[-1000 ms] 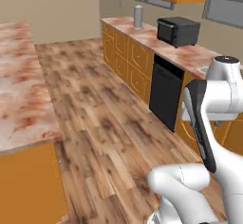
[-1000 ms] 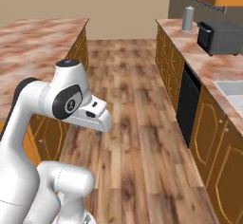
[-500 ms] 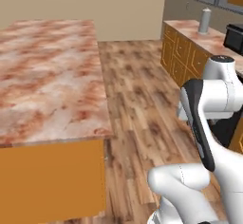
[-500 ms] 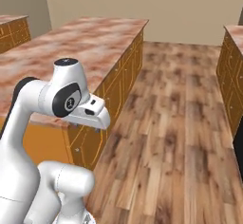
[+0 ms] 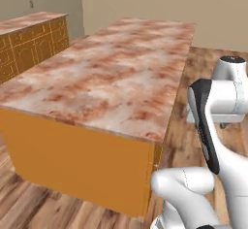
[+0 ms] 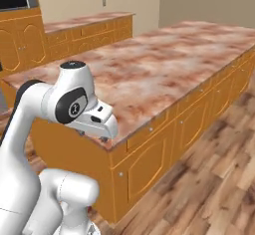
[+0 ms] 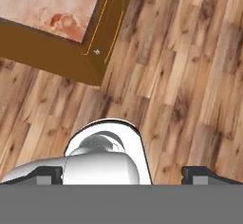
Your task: Retrieve the bottle and the shaker from the cabinet and place them next to the mixing bowl on the counter. Then add garlic from the fridge to the mixing bowl.
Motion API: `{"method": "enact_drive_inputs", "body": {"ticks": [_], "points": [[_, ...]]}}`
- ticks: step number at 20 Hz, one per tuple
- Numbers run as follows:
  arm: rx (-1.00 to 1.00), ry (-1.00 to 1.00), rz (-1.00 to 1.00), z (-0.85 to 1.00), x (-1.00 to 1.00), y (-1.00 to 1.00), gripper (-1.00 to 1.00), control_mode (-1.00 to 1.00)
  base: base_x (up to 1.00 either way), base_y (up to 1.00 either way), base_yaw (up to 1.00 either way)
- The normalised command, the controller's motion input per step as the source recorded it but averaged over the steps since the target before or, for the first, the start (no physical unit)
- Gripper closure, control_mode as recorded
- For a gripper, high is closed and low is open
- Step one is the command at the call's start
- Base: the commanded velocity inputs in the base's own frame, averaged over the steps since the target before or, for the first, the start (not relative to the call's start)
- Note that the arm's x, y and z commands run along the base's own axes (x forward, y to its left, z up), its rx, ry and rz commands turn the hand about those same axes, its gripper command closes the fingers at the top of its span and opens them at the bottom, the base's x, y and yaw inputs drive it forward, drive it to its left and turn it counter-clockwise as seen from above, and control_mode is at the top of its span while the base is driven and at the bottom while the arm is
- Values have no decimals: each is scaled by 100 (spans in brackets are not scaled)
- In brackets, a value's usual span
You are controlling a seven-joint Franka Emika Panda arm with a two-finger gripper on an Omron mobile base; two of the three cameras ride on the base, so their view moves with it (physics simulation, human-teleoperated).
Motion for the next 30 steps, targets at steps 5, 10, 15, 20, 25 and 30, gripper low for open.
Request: {"method": "enact_drive_inputs", "body": {"ticks": [5, 10, 15, 20, 25, 30], "points": [[0, 0, 0, 0, 0, 0, -100, 100, -7, 0, 100], [0, 0, 0, 0, 0, 0, -100, 100, -12, 0, 99], [0, 0, 0, 0, 0, 0, -100, 100, -11, -27, 65], [0, 0, 0, 0, 0, 0, -100, 100, 41, -23, 0], [0, 0, 0, 0, 0, 0, -100, 100, 93, -1, -5], [0, 0, 0, 0, 0, 0, -100, 100, 100, 3, 1]]}}
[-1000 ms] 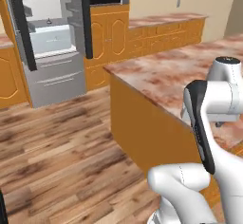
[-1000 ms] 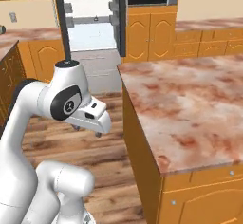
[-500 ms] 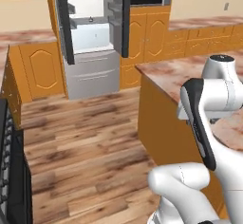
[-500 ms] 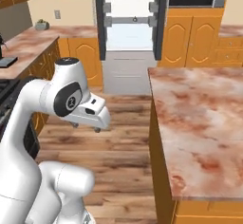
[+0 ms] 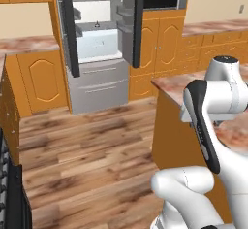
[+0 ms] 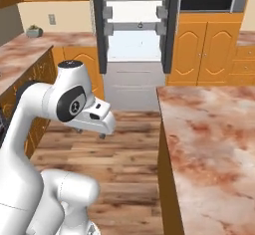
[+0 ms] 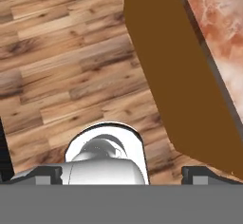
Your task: Retrieve the bottle and the shaker from the cabinet and place them next to the mixing bowl on the counter. Then add garlic from the fridge to the mixing bowl.
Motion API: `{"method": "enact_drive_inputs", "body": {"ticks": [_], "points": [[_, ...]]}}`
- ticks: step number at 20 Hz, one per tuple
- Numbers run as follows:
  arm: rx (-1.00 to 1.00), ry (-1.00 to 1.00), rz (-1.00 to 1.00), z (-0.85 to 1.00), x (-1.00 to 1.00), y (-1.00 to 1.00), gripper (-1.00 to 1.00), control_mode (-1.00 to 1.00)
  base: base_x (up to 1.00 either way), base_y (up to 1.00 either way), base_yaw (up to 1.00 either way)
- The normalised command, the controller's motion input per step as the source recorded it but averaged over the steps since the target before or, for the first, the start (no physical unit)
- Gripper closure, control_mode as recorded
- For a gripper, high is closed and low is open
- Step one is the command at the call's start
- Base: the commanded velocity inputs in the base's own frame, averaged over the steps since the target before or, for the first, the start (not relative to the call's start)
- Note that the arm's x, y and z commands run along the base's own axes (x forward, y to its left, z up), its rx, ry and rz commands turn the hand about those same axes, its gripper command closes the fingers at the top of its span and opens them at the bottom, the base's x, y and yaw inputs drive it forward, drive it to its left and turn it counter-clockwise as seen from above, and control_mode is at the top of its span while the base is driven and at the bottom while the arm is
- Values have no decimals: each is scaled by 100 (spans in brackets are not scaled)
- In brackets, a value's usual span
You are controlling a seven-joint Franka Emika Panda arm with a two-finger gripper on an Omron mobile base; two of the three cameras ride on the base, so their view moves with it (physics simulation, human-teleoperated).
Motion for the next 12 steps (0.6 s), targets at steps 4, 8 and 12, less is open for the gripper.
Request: {"method": "enact_drive_inputs", "body": {"ticks": [4, 8, 12], "points": [[0, 0, 0, 0, 0, 0, -100, 100, 100, 0, 4], [0, 0, 0, 0, 0, 0, -100, 100, 100, 0, 4], [0, 0, 0, 0, 0, 0, -100, 100, 100, 0, 2]]}}
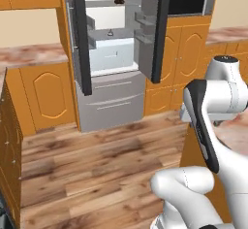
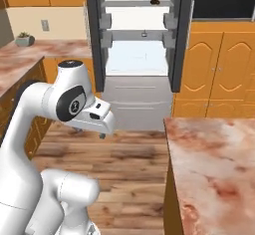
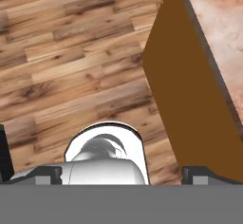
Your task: Retrieve the bottle and the shaker from the cabinet and place them next to the mixing bowl on the counter. Then add garlic from the fridge to the mixing bowl.
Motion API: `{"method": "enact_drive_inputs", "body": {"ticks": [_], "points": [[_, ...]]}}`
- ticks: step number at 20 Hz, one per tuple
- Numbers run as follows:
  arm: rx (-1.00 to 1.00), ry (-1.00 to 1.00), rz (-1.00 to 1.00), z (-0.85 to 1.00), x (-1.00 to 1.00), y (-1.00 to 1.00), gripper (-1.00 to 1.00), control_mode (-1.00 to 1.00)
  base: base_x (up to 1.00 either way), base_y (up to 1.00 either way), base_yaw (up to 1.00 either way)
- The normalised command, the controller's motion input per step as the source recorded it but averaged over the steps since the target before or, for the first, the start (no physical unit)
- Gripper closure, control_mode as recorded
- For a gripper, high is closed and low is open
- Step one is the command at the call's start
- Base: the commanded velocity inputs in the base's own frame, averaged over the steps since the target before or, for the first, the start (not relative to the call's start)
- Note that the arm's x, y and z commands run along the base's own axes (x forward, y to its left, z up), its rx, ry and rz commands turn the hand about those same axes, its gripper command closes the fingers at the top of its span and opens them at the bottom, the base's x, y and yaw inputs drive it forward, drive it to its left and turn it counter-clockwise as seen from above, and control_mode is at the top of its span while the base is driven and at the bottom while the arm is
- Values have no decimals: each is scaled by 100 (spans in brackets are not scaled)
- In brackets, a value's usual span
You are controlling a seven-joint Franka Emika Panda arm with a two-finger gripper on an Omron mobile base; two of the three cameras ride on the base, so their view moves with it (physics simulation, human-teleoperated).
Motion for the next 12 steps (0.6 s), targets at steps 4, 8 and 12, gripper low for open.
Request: {"method": "enact_drive_inputs", "body": {"ticks": [4, 8, 12], "points": [[0, 0, 0, 0, 0, 0, -100, 100, 100, 0, 1], [0, 0, 0, 0, 0, 0, -100, 100, 100, 0, 1], [0, 0, 0, 0, 0, 0, -100, 100, 100, 0, 2]]}}
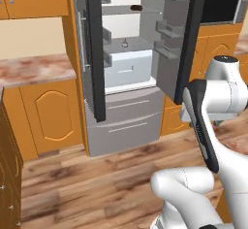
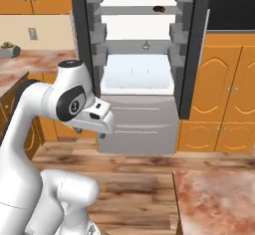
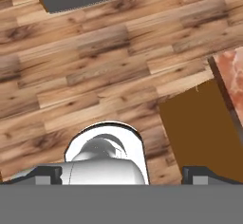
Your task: Retrieve the bottle and the shaker from the cabinet and place them next to the mixing bowl on the counter. Then add garlic from the fridge to the mixing bowl.
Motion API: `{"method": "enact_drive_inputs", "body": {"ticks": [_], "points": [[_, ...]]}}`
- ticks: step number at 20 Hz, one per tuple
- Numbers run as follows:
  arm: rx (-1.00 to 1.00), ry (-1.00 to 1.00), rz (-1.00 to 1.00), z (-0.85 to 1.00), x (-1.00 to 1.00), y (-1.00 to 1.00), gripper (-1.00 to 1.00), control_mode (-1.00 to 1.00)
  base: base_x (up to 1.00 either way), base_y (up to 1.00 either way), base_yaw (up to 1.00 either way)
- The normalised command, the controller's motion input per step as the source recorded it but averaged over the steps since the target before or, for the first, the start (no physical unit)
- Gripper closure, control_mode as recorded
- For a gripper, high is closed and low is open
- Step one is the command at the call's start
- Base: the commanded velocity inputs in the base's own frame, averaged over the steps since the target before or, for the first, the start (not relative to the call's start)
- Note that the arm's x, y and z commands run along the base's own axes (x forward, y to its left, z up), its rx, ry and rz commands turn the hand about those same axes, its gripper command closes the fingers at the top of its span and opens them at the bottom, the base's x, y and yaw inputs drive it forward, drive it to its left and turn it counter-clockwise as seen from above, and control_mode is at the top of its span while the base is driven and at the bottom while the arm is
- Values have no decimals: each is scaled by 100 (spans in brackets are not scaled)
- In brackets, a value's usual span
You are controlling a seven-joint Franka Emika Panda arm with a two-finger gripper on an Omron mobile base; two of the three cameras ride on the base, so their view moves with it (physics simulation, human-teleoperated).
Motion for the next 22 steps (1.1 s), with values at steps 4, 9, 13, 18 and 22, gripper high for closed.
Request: {"method": "enact_drive_inputs", "body": {"ticks": [4, 9, 13, 18, 22], "points": [[0, 0, 0, 0, 0, 0, -100, 100, 95, -14, 3], [0, 0, 0, 0, 0, 0, -100, 100, 67, -45, 4], [0, 0, 0, 0, 0, 0, -100, 100, 46, -21, 2], [0, 0, 0, 0, 0, 0, -100, 100, 82, -1, 15], [0, 0, 0, 0, 0, 0, -100, 100, 95, -14, 17]]}}
